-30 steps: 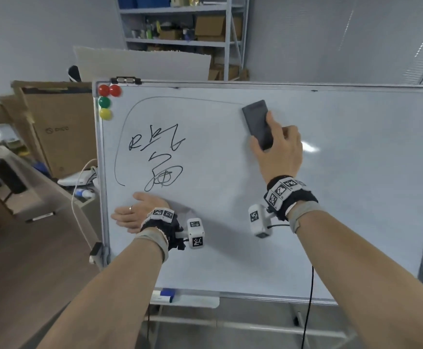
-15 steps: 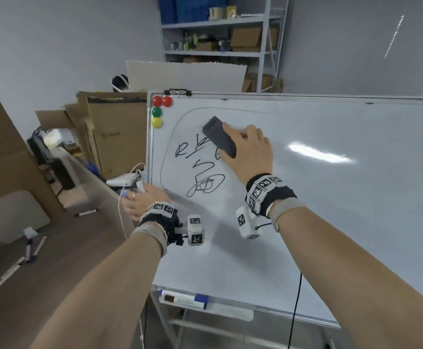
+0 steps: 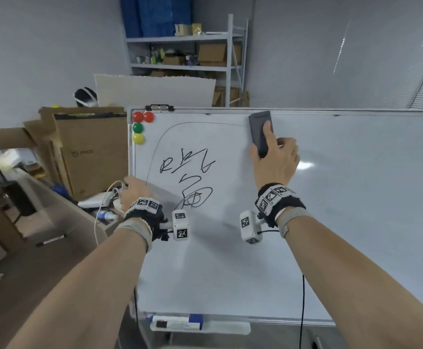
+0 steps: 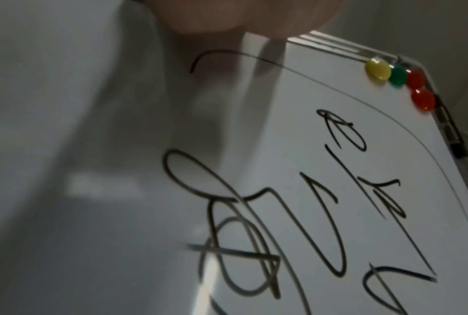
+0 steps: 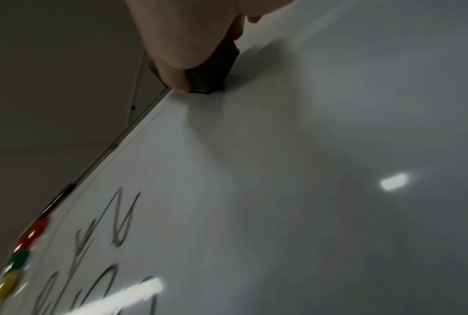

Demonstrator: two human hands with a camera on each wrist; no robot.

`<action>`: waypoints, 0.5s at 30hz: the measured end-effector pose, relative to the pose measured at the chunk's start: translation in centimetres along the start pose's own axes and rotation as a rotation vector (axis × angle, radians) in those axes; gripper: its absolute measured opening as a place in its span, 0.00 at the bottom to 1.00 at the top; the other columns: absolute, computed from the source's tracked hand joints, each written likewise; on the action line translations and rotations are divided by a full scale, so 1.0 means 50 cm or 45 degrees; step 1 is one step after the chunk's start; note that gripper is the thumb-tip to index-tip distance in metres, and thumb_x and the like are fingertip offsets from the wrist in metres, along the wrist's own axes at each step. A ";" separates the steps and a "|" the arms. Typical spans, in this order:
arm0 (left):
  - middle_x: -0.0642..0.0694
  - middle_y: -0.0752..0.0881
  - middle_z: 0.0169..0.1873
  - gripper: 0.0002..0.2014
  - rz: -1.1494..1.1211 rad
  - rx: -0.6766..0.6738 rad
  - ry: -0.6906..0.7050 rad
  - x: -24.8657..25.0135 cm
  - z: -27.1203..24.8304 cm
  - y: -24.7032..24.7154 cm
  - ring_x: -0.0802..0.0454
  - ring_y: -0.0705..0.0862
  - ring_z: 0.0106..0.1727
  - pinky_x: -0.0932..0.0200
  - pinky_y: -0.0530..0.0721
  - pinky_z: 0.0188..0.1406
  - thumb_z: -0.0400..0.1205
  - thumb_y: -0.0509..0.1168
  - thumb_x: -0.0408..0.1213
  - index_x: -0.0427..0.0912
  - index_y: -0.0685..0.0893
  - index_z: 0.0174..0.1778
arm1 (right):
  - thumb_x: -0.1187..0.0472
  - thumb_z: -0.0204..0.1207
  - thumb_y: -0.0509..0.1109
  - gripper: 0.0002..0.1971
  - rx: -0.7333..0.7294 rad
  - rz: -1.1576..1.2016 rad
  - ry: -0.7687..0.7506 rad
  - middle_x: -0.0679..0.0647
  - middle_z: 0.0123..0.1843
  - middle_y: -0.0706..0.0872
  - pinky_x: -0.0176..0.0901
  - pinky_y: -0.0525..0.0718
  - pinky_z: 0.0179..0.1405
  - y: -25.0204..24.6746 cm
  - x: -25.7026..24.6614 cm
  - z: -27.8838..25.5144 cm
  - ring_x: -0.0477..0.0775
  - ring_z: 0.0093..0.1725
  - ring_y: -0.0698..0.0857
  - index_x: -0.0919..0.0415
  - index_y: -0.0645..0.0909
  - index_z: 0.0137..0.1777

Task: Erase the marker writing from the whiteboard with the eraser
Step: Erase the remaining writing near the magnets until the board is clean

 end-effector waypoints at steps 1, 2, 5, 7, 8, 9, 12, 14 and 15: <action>0.38 0.83 0.66 0.33 0.018 -0.042 -0.006 0.001 -0.001 -0.003 0.39 0.82 0.67 0.47 0.74 0.67 0.86 0.45 0.57 0.34 0.77 0.73 | 0.45 0.77 0.72 0.31 -0.053 0.013 -0.050 0.59 0.56 0.76 0.54 0.78 0.56 0.015 -0.032 -0.008 0.60 0.49 0.76 0.39 0.70 0.80; 0.39 0.82 0.64 0.32 -0.012 -0.083 -0.011 0.001 -0.002 -0.005 0.40 0.81 0.67 0.48 0.73 0.66 0.86 0.46 0.57 0.34 0.76 0.73 | 0.44 0.77 0.72 0.31 -0.104 0.007 -0.114 0.58 0.55 0.76 0.53 0.78 0.55 0.032 -0.067 -0.016 0.59 0.49 0.76 0.40 0.70 0.80; 0.37 0.80 0.65 0.22 0.062 -0.194 0.078 0.004 -0.007 -0.021 0.37 0.80 0.67 0.46 0.74 0.69 0.89 0.49 0.47 0.39 0.72 0.74 | 0.43 0.76 0.71 0.30 -0.211 -0.035 -0.351 0.56 0.54 0.76 0.52 0.77 0.51 0.080 -0.177 -0.050 0.59 0.49 0.77 0.41 0.72 0.79; 0.31 0.80 0.69 0.21 0.157 -0.221 0.236 0.014 0.000 -0.017 0.34 0.81 0.69 0.47 0.78 0.67 0.90 0.51 0.36 0.35 0.67 0.79 | 0.43 0.77 0.71 0.29 -0.234 -0.049 -0.463 0.56 0.55 0.78 0.52 0.77 0.51 0.096 -0.213 -0.061 0.59 0.50 0.78 0.41 0.74 0.78; 0.30 0.80 0.70 0.21 0.136 -0.205 0.247 0.015 0.005 -0.020 0.33 0.81 0.69 0.47 0.79 0.66 0.90 0.51 0.33 0.34 0.66 0.80 | 0.44 0.77 0.70 0.28 -0.225 -0.050 -0.496 0.56 0.55 0.78 0.53 0.77 0.51 0.097 -0.213 -0.061 0.60 0.50 0.78 0.41 0.73 0.79; 0.30 0.80 0.70 0.21 0.147 -0.195 0.261 0.012 0.015 -0.011 0.33 0.81 0.69 0.48 0.79 0.66 0.90 0.51 0.32 0.34 0.66 0.80 | 0.44 0.78 0.70 0.29 -0.206 -0.049 -0.508 0.57 0.55 0.78 0.54 0.78 0.51 0.094 -0.200 -0.058 0.60 0.51 0.78 0.41 0.72 0.79; 0.33 0.81 0.66 0.19 0.115 -0.112 0.279 0.016 0.001 -0.011 0.38 0.81 0.66 0.51 0.78 0.62 0.91 0.48 0.39 0.36 0.73 0.74 | 0.46 0.79 0.70 0.30 -0.112 -0.048 -0.343 0.59 0.56 0.77 0.54 0.79 0.52 0.064 -0.121 -0.029 0.60 0.51 0.77 0.41 0.69 0.82; 0.39 0.82 0.54 0.23 -0.047 -0.047 0.169 0.009 -0.019 -0.011 0.42 0.80 0.54 0.53 0.73 0.53 0.89 0.48 0.48 0.37 0.82 0.64 | 0.45 0.80 0.70 0.31 -0.059 -0.026 -0.162 0.61 0.57 0.76 0.54 0.77 0.56 0.042 -0.070 -0.010 0.61 0.53 0.77 0.41 0.67 0.83; 0.41 0.80 0.49 0.25 -0.129 -0.013 0.116 0.001 -0.019 -0.007 0.44 0.77 0.50 0.55 0.69 0.50 0.88 0.49 0.51 0.37 0.85 0.60 | 0.45 0.80 0.70 0.31 -0.043 -0.022 -0.106 0.61 0.57 0.76 0.55 0.77 0.58 0.035 -0.056 -0.004 0.62 0.54 0.77 0.40 0.67 0.83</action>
Point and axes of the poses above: each hand's wrist, its own z-axis towards the middle knuckle, its own y-axis out of the palm, x = y × z, the point moved 7 cm from there along z, towards the middle knuckle
